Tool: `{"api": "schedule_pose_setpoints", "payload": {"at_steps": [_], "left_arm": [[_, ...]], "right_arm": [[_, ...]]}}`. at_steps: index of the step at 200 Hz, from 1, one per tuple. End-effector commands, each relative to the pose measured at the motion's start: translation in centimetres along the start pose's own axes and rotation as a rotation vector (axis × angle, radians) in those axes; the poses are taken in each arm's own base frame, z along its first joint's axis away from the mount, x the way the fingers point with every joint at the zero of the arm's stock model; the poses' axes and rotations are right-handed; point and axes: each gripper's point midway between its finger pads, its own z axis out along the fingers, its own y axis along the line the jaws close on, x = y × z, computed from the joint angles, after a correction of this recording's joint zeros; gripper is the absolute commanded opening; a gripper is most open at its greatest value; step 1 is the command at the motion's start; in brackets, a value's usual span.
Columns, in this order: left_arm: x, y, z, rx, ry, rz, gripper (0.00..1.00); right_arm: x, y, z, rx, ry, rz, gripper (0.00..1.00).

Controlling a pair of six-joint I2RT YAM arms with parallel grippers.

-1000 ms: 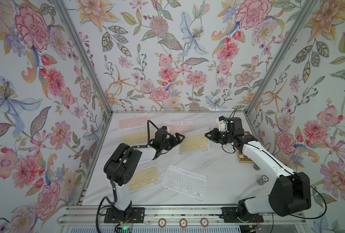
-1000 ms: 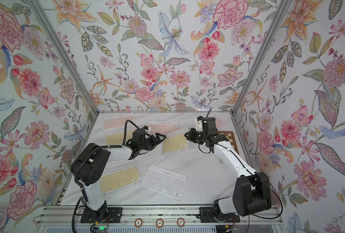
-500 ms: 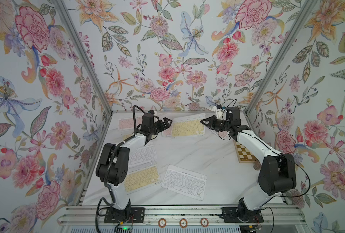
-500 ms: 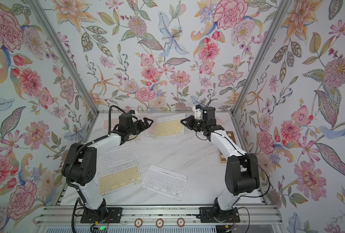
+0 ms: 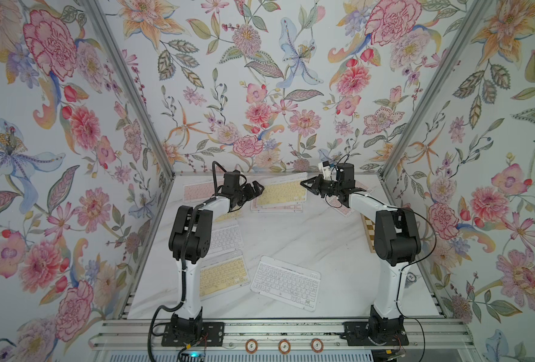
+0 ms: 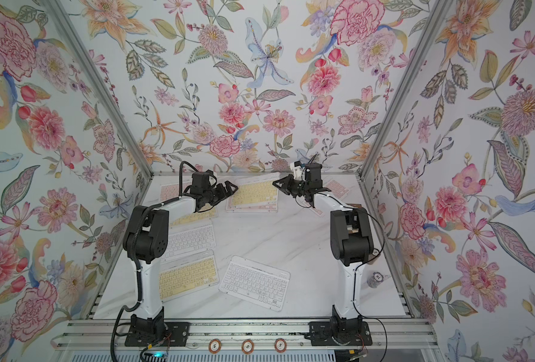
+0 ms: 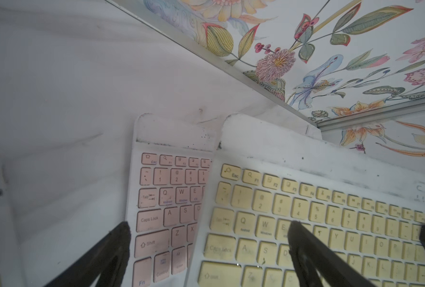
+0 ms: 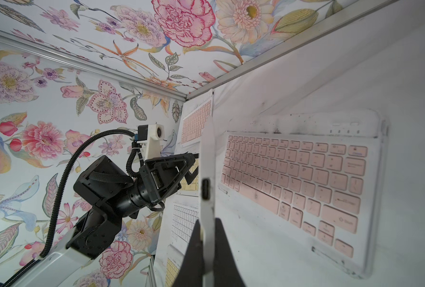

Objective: Stack the numeric keypads
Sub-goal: Place the numeric keypad at the numeric keypad.

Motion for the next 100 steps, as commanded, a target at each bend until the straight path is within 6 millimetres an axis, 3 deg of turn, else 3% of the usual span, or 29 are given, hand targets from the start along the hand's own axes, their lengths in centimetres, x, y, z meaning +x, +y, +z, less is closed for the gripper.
{"api": "schedule_pose_setpoints", "payload": {"at_steps": [1, 40, 100], "left_arm": [[-0.4, 0.8, 0.5, -0.010, 0.012, -0.007, 0.99], [0.3, 2.4, 1.3, -0.041, 0.029, -0.016, 0.99], [0.8, 2.9, 2.4, -0.027, 0.055, -0.037, 0.99]], "right_arm": [[-1.6, 2.4, 0.6, -0.093, -0.008, -0.065, 0.00], [-1.7, 0.4, 2.2, -0.094, 0.021, -0.043, 0.00], [-1.5, -1.8, 3.7, -0.098, 0.058, -0.004, 0.00]]}}
